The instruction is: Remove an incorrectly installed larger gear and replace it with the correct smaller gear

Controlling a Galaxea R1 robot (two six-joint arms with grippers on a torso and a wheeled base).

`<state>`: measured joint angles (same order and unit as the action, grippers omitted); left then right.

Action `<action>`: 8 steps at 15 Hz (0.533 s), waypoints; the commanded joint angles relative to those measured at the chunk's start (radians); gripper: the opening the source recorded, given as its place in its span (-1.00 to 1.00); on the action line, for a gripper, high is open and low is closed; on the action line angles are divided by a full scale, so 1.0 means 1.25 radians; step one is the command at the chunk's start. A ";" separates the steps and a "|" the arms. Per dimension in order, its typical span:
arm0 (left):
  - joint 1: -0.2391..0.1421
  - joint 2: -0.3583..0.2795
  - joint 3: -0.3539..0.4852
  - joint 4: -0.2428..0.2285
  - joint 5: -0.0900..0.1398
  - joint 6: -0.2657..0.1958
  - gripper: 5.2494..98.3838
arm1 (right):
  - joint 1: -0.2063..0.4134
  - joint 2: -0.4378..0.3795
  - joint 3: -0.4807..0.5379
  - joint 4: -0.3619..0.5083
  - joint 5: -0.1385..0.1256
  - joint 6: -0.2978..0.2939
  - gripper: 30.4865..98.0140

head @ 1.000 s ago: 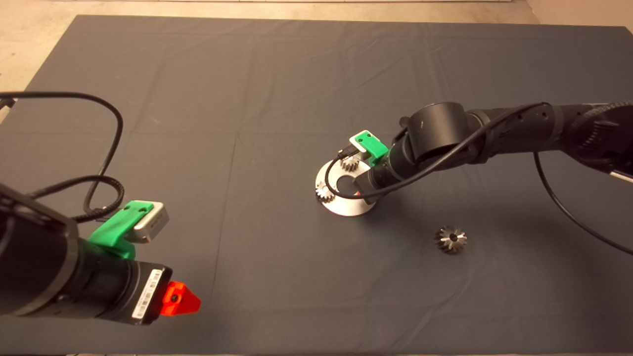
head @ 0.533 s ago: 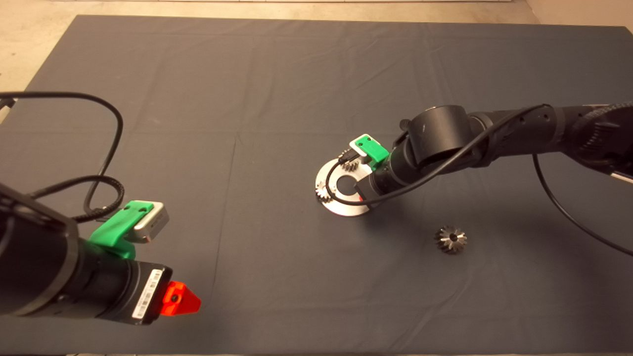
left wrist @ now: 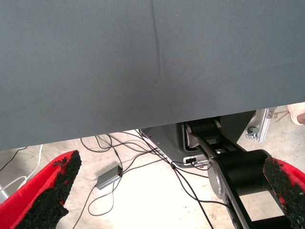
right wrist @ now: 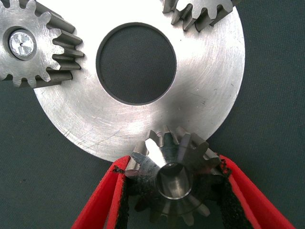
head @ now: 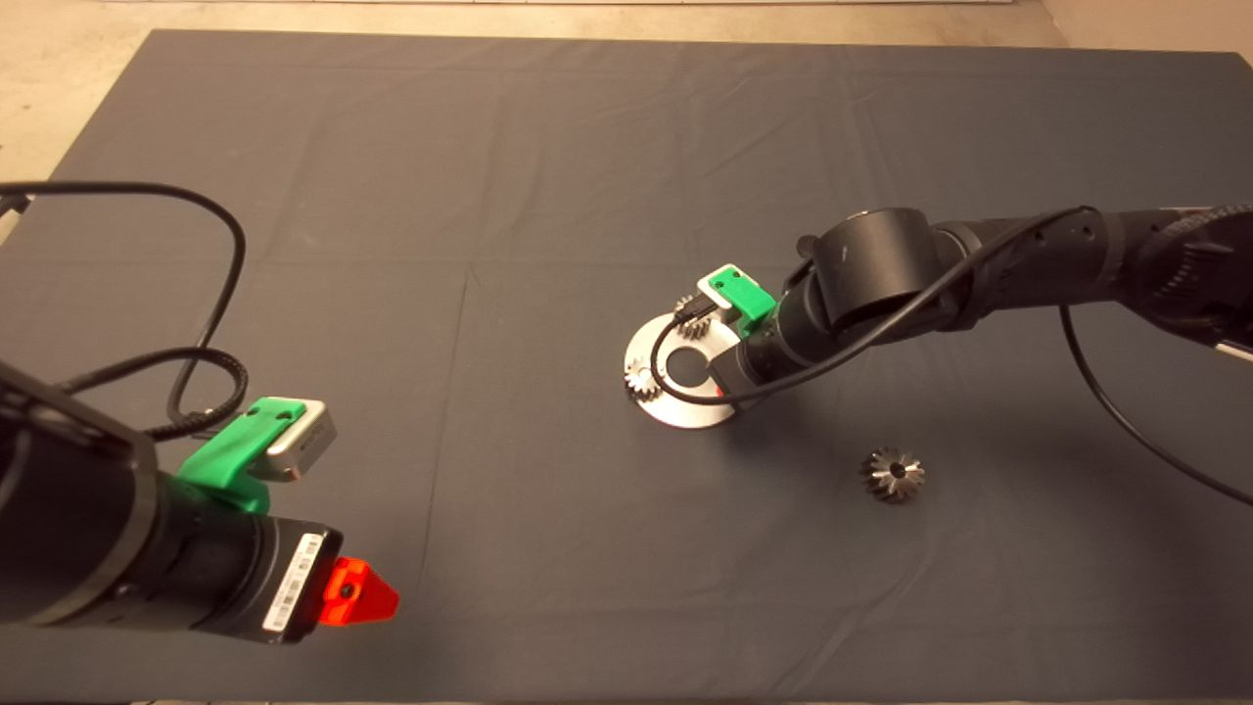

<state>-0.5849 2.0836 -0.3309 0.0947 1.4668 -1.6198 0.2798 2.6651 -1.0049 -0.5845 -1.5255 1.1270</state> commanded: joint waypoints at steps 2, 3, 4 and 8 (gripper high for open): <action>-0.002 0.002 0.012 -0.012 0.002 -0.006 1.00 | 0.013 0.001 0.006 -0.022 -0.008 0.004 -0.68; -0.002 0.002 0.012 -0.012 0.002 -0.006 1.00 | 0.013 0.001 0.004 -0.023 -0.008 0.004 -0.68; -0.002 0.003 0.012 -0.012 0.002 -0.006 1.00 | 0.013 0.001 0.004 -0.023 -0.008 0.004 -0.68; -0.002 0.002 0.012 -0.012 0.002 -0.006 1.00 | 0.013 0.003 0.003 -0.037 -0.007 0.005 -0.68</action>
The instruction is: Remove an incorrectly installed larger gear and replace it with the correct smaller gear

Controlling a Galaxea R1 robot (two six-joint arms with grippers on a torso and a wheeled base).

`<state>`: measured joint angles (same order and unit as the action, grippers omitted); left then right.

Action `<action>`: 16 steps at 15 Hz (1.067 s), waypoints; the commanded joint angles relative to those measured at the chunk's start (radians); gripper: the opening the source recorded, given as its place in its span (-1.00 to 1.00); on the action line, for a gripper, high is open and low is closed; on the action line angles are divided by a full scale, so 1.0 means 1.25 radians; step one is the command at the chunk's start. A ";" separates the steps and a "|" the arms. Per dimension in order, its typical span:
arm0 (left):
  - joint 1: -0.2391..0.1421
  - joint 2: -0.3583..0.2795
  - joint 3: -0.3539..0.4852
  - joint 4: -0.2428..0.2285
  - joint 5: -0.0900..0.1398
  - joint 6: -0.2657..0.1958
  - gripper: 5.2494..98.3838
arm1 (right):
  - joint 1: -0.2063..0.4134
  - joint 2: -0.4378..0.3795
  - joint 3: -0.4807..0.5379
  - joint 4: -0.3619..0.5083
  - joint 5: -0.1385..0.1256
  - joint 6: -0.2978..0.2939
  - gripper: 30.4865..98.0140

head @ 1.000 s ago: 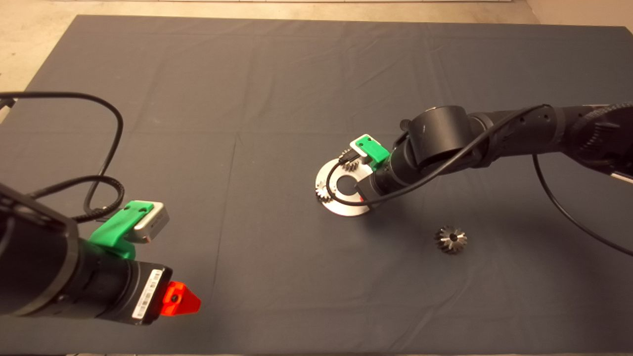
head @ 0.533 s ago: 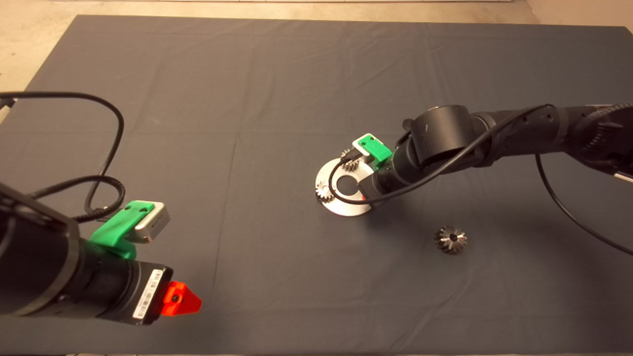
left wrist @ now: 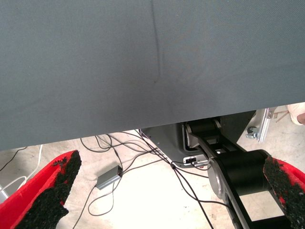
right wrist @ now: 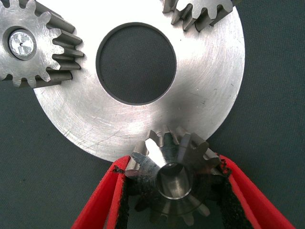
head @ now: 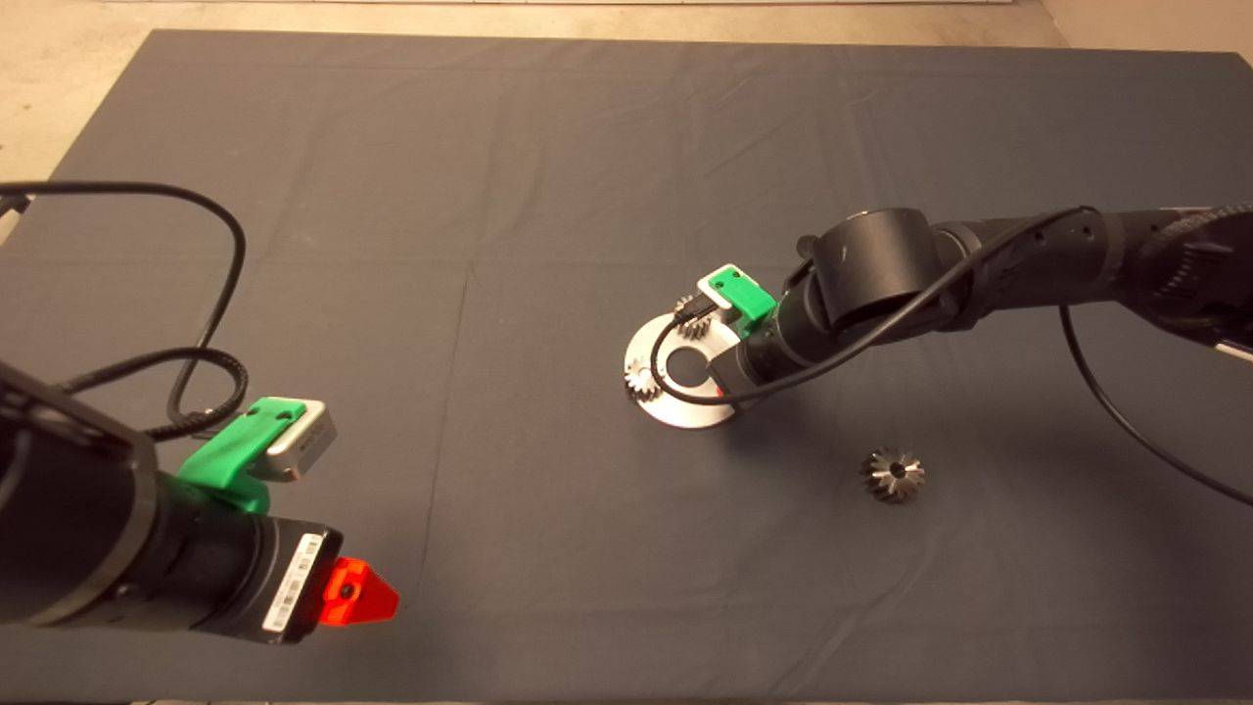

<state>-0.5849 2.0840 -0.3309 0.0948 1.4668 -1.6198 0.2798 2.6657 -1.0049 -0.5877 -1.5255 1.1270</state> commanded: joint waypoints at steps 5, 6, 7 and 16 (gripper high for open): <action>-0.002 0.001 0.012 -0.012 0.002 -0.006 1.00 | 0.013 0.006 -0.002 -0.071 -0.008 0.040 -0.68; -0.002 0.001 0.012 -0.012 0.002 -0.006 1.00 | 0.013 0.007 -0.003 -0.071 -0.007 0.041 -0.68; -0.002 0.001 0.012 -0.012 0.002 -0.006 1.00 | 0.013 0.008 -0.005 -0.071 -0.007 0.041 -0.68; -0.002 0.001 0.012 -0.012 0.002 -0.006 1.00 | 0.011 0.007 0.002 -0.070 -0.007 0.042 -0.68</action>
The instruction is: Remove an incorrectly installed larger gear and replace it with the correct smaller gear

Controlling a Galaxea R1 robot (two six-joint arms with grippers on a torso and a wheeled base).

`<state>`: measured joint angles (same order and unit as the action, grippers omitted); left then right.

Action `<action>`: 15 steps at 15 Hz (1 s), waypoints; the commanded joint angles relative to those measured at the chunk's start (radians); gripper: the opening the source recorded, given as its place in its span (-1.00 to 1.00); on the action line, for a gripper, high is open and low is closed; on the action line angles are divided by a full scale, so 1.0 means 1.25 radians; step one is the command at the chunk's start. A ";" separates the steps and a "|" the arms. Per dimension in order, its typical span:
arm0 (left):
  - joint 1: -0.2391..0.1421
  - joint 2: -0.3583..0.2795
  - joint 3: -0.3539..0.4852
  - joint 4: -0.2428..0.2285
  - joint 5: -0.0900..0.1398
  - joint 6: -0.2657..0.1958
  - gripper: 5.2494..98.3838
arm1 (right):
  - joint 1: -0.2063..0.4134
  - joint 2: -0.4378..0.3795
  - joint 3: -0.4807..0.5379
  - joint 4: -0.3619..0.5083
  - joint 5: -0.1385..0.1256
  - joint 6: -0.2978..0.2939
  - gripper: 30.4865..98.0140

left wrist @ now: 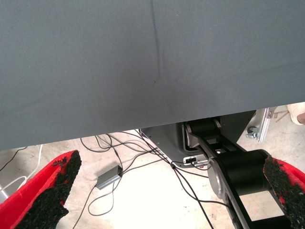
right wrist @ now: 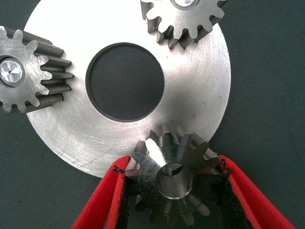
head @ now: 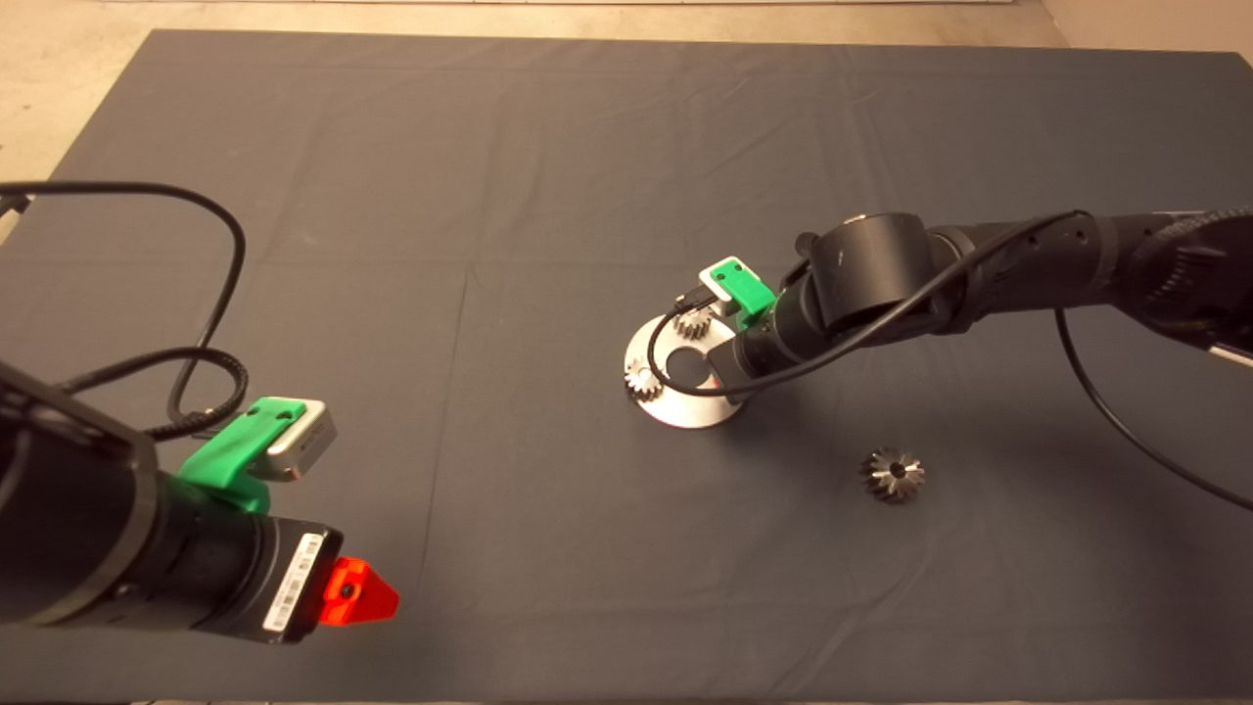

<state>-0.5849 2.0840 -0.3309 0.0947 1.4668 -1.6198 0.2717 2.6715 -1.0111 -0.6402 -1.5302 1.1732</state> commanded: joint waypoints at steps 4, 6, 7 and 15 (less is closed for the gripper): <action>-0.002 0.002 0.012 -0.013 0.002 -0.006 1.00 | 0.011 0.004 0.011 -0.028 -0.003 0.005 -0.68; -0.002 0.002 0.012 -0.012 0.002 -0.006 1.00 | 0.007 0.005 0.013 -0.028 -0.003 0.006 -0.68; -0.002 0.002 0.012 -0.012 0.002 -0.006 1.00 | 0.007 0.005 0.014 -0.028 -0.003 0.006 -0.68; -0.002 0.004 0.012 -0.012 0.002 -0.006 1.00 | 0.007 0.001 0.037 -0.025 -0.003 0.006 -0.68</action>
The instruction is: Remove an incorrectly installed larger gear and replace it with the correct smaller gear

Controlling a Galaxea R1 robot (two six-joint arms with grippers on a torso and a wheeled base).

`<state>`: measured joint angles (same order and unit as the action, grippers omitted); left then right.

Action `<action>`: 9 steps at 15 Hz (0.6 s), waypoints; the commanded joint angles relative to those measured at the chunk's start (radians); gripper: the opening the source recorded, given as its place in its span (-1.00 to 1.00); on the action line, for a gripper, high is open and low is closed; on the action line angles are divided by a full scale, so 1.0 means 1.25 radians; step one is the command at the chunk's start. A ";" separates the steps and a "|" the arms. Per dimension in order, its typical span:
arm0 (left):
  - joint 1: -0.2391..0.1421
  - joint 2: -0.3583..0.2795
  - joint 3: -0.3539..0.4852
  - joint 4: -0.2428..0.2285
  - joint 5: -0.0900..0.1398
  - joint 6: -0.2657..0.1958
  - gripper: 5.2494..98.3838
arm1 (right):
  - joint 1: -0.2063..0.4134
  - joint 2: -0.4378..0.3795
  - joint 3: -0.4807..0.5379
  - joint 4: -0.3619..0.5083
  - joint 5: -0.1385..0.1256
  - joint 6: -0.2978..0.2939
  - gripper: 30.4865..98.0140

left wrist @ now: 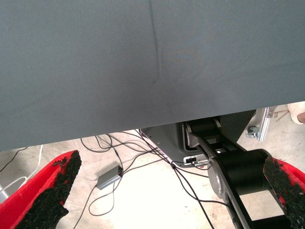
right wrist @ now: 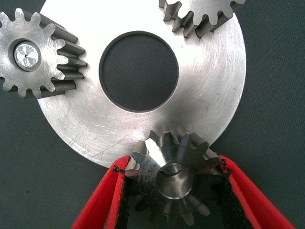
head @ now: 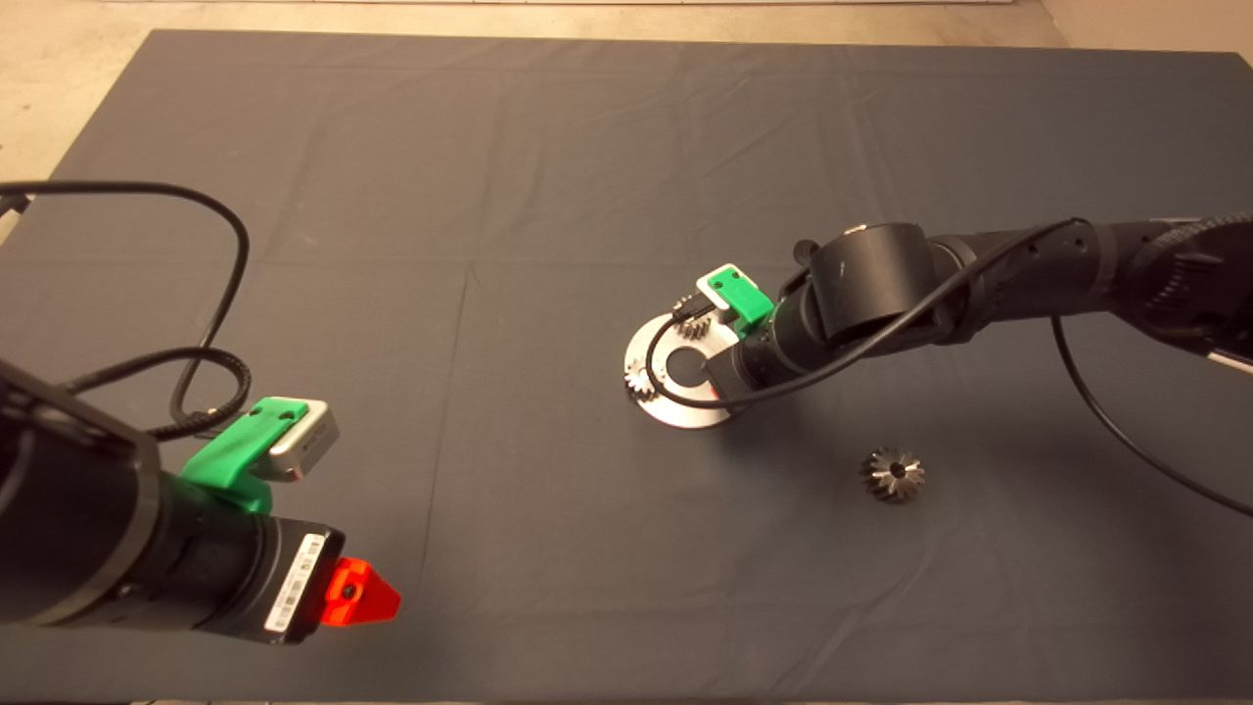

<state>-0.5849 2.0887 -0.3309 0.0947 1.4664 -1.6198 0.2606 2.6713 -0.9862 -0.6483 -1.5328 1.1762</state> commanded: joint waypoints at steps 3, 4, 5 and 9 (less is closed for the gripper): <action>-0.002 0.000 0.012 -0.012 0.003 -0.006 1.00 | 0.016 0.000 0.017 -0.019 -0.002 0.010 -0.68; -0.002 0.000 0.012 -0.012 0.003 -0.006 1.00 | 0.016 -0.004 0.017 -0.019 -0.002 0.011 -0.68; -0.002 0.000 0.012 -0.012 0.003 -0.007 1.00 | 0.016 -0.007 0.018 -0.019 -0.002 0.011 -0.68; 0.000 0.000 0.012 -0.012 0.003 -0.007 1.00 | 0.016 -0.013 0.023 -0.021 -0.013 0.011 -0.68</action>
<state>-0.5840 2.0887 -0.3309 0.0951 1.4664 -1.6206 0.2602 2.6617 -0.9751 -0.6479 -1.5306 1.1830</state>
